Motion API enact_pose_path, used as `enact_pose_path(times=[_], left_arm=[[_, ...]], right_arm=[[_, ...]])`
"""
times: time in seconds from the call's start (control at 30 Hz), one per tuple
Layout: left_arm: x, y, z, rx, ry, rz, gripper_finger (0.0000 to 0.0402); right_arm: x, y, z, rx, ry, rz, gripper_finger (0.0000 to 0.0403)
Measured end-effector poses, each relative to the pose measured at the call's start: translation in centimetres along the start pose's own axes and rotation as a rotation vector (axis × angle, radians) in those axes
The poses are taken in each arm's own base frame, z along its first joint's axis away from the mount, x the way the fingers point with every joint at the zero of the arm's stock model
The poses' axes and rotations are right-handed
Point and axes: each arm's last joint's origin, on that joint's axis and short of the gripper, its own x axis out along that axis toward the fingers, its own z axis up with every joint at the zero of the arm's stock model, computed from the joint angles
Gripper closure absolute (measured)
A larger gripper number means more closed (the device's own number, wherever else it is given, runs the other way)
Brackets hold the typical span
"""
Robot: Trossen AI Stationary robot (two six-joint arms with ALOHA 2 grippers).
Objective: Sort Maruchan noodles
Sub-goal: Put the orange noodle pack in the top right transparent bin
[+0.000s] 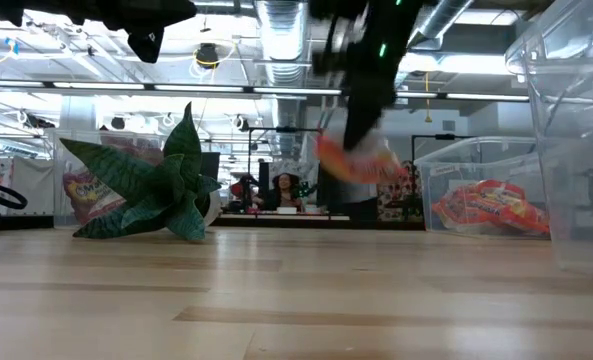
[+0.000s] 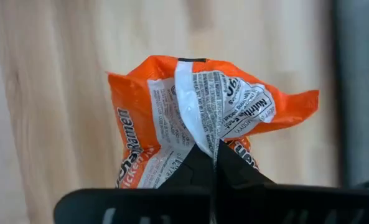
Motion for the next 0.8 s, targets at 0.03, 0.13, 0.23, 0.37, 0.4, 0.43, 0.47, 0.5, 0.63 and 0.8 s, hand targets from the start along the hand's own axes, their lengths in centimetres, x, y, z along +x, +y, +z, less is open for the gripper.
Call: enact_pose_path(times=[0.03,0.13,0.23,0.37,0.4,0.43,0.47,0.5,0.63,0.8], left_arm=[[0.0,0.0,0.0,0.004,-0.001,0.0,0.0401],[0.0,0.0,0.0,0.005,0.0,0.0,0.0401],[0.0,0.0,0.0,0.005,0.003,0.0,0.0401],[0.0,0.0,-0.1,0.006,0.009,-0.002,0.0401],[0.0,0.0,-0.1,0.006,0.009,-0.002,0.0401],[0.0,0.0,-0.1,0.005,0.009,-0.002,0.0401],[0.0,0.0,-0.1,0.004,0.009,-0.002,0.0401],[0.0,0.0,-0.1,0.004,0.009,-0.002,0.0401],[0.0,0.0,-0.1,0.003,0.009,-0.002,0.0401],[0.0,0.0,-0.1,0.003,0.008,0.0,0.0401]], right_arm=[[-1.3,-0.2,0.0,0.011,-0.032,-0.034,0.0396],[-5.5,-1.0,-0.8,0.052,-0.112,-0.152,0.0396],[-9.6,-2.6,-2.3,0.147,-0.182,-0.263,0.0396],[-13.8,-5.0,-5.4,0.309,-0.193,-0.416,0.0396],[-14.5,-5.6,-6.3,0.349,-0.183,-0.45,0.0396],[-15.2,-6.1,-7.1,0.393,-0.178,-0.482,0.0396],[-15.8,-6.6,-8.0,0.432,-0.167,-0.514,0.0396],[-16.2,-7.0,-8.8,0.468,-0.151,-0.547,0.0396],[-16.4,-8.3,-12.1,0.587,-0.129,-0.647,0.0396],[-13.9,-9.7,-16.5,0.722,-0.059,-0.709,0.0396]])
